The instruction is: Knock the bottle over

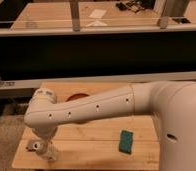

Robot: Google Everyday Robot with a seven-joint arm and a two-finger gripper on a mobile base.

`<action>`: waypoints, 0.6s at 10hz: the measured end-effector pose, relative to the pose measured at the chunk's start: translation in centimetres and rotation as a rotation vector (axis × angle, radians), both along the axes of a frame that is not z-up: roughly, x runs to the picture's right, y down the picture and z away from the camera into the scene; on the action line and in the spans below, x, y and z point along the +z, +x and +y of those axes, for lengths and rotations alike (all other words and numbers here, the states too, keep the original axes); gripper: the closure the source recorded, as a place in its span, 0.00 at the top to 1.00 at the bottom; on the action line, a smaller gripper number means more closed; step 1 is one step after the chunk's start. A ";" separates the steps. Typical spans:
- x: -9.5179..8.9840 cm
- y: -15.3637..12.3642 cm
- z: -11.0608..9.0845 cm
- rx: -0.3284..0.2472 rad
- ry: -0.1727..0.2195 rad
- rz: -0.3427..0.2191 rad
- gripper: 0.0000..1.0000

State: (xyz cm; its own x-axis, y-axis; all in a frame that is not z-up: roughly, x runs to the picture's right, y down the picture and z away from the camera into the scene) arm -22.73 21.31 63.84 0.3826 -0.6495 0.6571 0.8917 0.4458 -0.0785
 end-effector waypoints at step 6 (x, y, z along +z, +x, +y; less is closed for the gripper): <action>-0.7 -0.2 0.1 0.002 -0.020 -0.054 0.02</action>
